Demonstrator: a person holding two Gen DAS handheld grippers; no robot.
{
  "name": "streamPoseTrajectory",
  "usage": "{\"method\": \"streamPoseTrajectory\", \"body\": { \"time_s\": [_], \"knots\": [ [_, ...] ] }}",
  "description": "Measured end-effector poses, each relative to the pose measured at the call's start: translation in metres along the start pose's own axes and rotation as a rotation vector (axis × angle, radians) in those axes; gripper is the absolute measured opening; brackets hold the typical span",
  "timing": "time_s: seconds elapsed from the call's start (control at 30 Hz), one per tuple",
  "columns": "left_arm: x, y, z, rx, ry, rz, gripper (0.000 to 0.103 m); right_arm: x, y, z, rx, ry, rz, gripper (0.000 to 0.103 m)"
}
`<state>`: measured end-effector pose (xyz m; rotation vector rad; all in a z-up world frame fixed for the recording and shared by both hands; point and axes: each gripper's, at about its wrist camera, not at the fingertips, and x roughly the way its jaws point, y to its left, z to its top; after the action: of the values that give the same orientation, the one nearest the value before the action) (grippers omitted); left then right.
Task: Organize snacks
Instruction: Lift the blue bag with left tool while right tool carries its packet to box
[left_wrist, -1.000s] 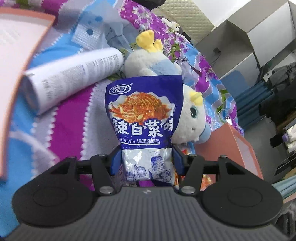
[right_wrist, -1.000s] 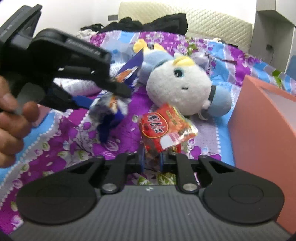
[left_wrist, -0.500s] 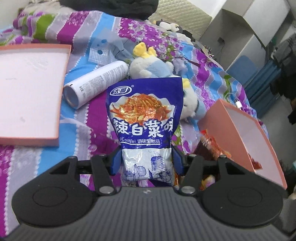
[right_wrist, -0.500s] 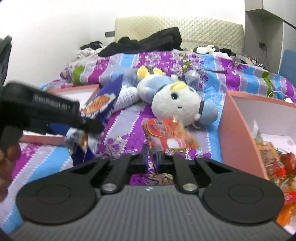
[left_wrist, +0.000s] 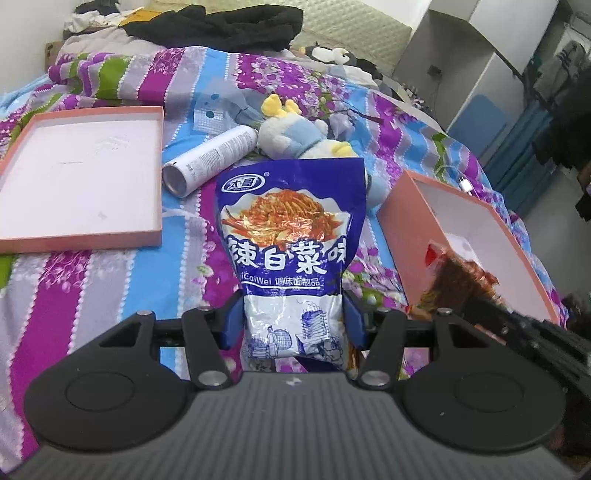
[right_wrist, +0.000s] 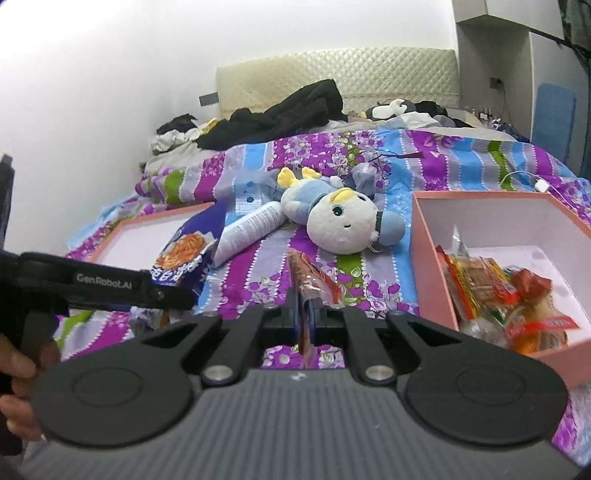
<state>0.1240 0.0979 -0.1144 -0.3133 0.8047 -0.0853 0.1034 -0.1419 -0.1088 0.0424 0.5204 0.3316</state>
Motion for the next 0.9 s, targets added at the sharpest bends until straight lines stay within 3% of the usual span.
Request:
{"method": "streamPoseTrajectory", "body": {
  "time_s": [0.53,0.9],
  "knots": [
    [-0.078,-0.051,-0.056,0.025,0.038,-0.071,0.058,-0.108,0.002,-0.010,0.027,-0.054,-0.063,0.008],
    [-0.087,-0.101,-0.072,0.091,0.075,-0.150,0.058,-0.152,-0.026,-0.023,0.067,-0.042,-0.176,0.008]
  ]
}}
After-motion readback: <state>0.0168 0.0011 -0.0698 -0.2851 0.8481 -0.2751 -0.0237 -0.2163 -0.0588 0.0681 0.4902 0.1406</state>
